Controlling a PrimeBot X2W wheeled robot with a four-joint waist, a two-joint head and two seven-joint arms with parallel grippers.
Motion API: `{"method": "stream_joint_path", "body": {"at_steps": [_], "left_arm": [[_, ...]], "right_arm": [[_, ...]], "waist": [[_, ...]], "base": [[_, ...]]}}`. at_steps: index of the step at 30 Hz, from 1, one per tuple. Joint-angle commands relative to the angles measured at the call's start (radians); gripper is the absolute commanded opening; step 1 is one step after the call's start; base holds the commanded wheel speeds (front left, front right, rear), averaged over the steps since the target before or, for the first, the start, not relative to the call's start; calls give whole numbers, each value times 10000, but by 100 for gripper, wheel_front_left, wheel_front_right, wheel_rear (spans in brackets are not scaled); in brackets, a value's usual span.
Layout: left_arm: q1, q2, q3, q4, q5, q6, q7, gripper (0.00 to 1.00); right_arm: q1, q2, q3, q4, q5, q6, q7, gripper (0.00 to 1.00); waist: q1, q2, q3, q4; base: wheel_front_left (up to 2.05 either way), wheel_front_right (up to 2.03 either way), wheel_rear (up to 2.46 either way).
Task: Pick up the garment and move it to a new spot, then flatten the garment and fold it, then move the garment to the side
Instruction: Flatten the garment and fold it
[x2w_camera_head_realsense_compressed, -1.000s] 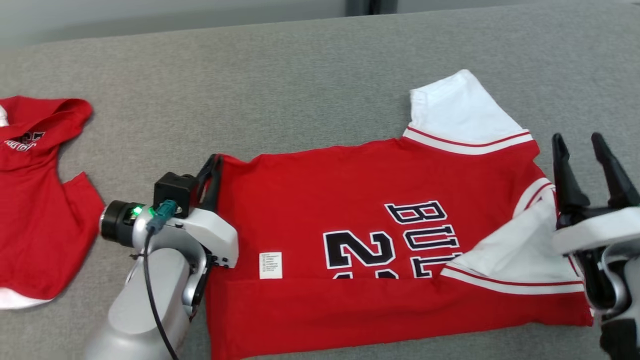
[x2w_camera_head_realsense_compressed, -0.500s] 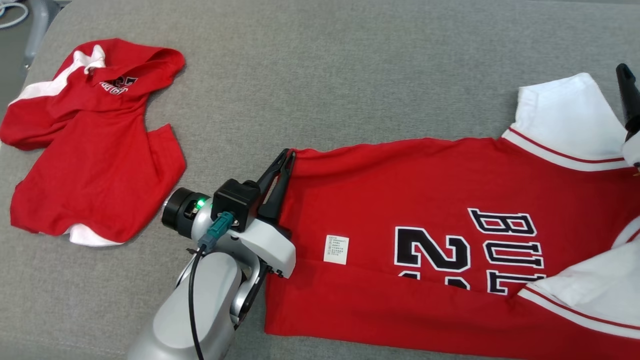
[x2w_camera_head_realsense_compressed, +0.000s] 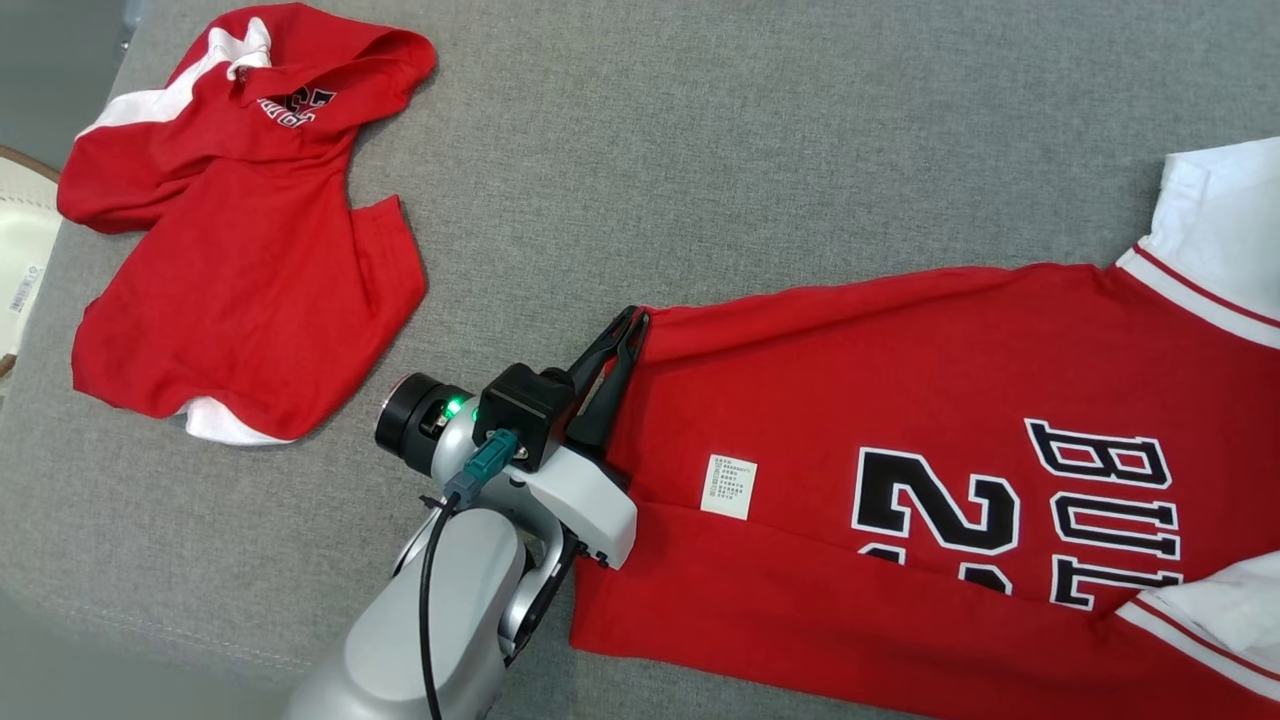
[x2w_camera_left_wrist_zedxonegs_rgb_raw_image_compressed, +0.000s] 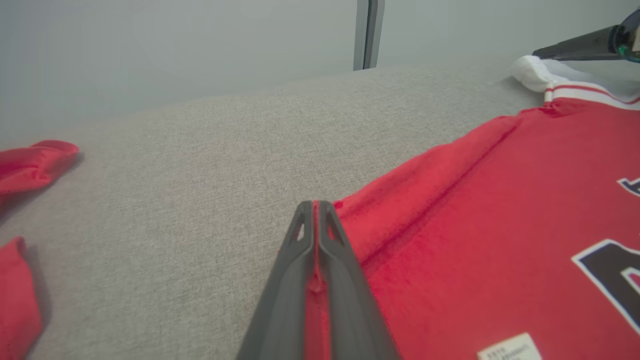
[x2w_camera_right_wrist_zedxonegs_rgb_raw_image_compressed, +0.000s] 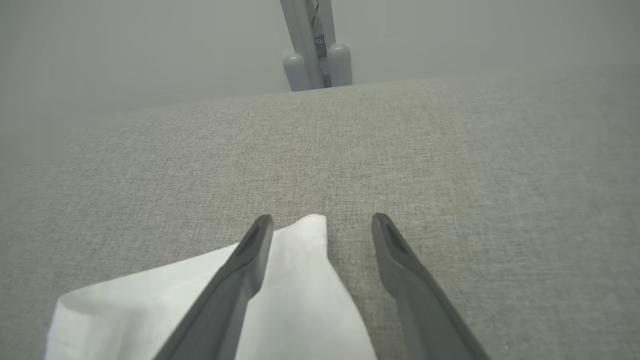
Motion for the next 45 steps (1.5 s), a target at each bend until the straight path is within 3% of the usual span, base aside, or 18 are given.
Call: {"method": "stream_joint_path", "body": {"at_steps": [1,10,11,12,13,26,45], "left_arm": [[-178,19,-3,31,-36,-26,-10,0],[-330,-7,-72,151,-97,5,-86,0],[-338,-6,-79,161,-98,15,-90,0],[-348,-7,-84,176,-110,23,-95,0],[-359,-4,-85,186,-118,33,-99,0],[-208,132,1,371,-280,138,-117,0],[457,1093,517,531,-707,430,-53,0]], "right_arm": [[-193,-189,57,117,81,-3,-32,100],[-496,-193,779,545,445,-1,-134,100],[-496,-161,893,521,536,-1,-26,49],[-502,-170,988,490,622,-1,23,29],[-516,-214,1086,453,654,-1,-14,0],[-375,-231,2019,72,1344,-1,-1303,0],[1427,-751,3640,-2126,3601,-1,-2688,0]], "waist": [[0,0,73,34],[0,0,158,118],[0,0,154,125],[0,0,148,130],[0,0,139,131],[0,0,-302,-153],[0,0,-1908,-1702]], "base": [[0,0,0],[0,0,0],[0,0,0],[0,0,0],[0,0,0],[0,0,0],[0,0,0]]}}
